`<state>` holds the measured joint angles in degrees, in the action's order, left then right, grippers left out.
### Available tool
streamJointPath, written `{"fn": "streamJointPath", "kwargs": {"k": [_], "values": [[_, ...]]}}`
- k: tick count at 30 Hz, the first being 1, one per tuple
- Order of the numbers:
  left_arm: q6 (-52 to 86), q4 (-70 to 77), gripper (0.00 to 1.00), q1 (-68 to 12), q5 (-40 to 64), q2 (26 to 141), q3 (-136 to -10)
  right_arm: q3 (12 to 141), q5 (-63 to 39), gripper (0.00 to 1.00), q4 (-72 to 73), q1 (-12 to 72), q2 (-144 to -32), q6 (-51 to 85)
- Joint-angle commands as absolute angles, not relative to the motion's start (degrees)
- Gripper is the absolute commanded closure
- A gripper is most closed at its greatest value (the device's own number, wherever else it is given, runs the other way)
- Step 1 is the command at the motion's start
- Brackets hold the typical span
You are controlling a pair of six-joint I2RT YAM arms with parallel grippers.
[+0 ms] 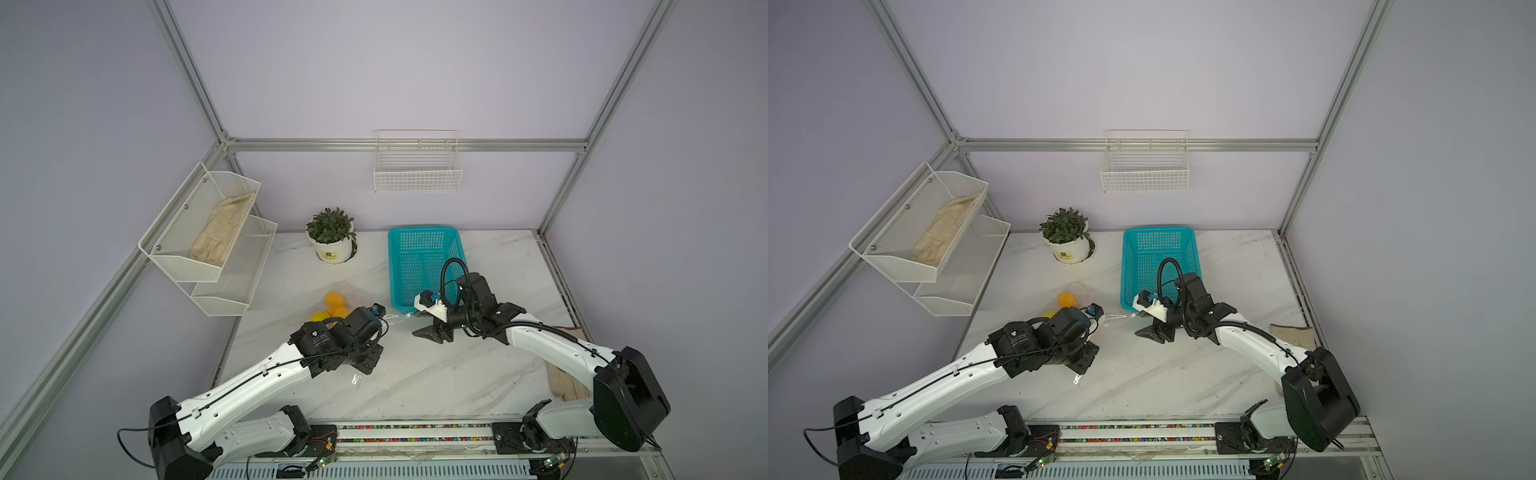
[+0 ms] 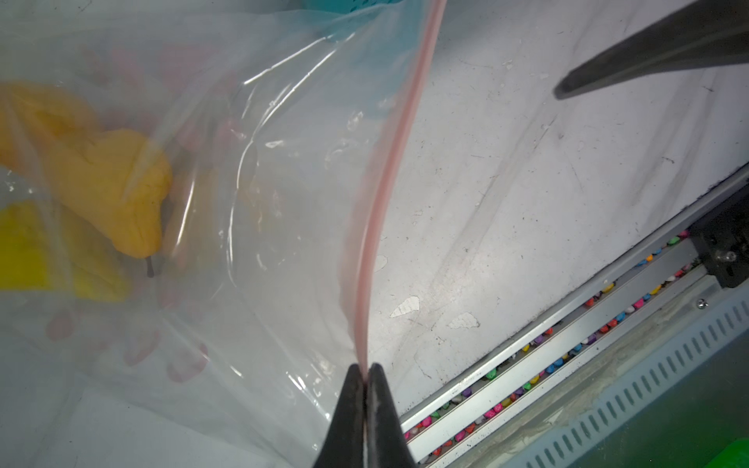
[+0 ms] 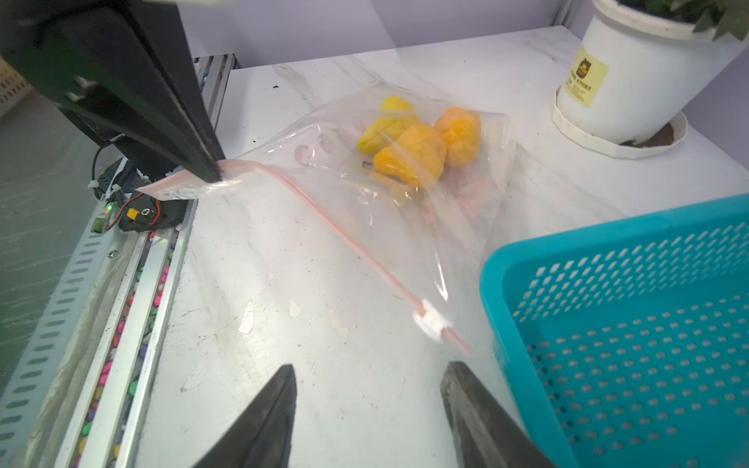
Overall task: Open the zip-top bag and take out the pear
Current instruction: Pick up the zipper food storage bag at the center of the board, then unzip the zipper on the zipper food storage bag.
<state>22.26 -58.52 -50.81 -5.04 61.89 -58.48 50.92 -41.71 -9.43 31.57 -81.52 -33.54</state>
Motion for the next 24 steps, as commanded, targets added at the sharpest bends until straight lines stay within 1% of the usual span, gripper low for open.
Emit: {"fn": "streamJointPath", "kwargs": {"k": [1,5,9,12,13,17,21,22,24], "values": [[20.2,-62.4,1.00,-50.8,-3.5,60.2,-63.4,54.3,-48.7,0.37,-5.0,31.7,-85.0,-40.6],[20.4,-65.3,1.00,-50.8,-4.7,58.7,-64.5,55.9,-52.3,0.39,-1.1,31.9,-89.7,-40.3],[21.0,-66.3,1.00,-50.7,-6.0,56.2,-64.7,55.5,-52.4,0.39,5.4,31.9,-93.1,-37.4],[21.5,-66.4,1.00,-50.5,-6.5,54.7,-64.6,56.2,-51.7,0.36,7.5,31.7,-95.3,-35.3],[21.7,-66.5,1.00,-50.5,-6.7,54.5,-64.5,56.3,-52.3,0.36,8.5,31.7,-95.7,-34.8],[22.2,-66.8,1.00,-50.4,-7.7,53.8,-64.7,56.5,-57.7,0.53,12.8,31.8,-97.2,-30.9],[22.5,-67.1,1.00,-50.0,-8.4,53.8,-64.7,56.1,-59.4,0.68,16.3,31.8,-96.6,-27.6],[22.5,-67.1,1.00,-49.9,-8.4,53.8,-64.7,56.1,-59.8,0.71,16.3,31.8,-96.3,-27.3],[22.7,-67.4,1.00,-49.8,-8.9,54.0,-64.8,55.9,-60.4,0.71,16.3,31.7,-95.4,-26.6]]}}
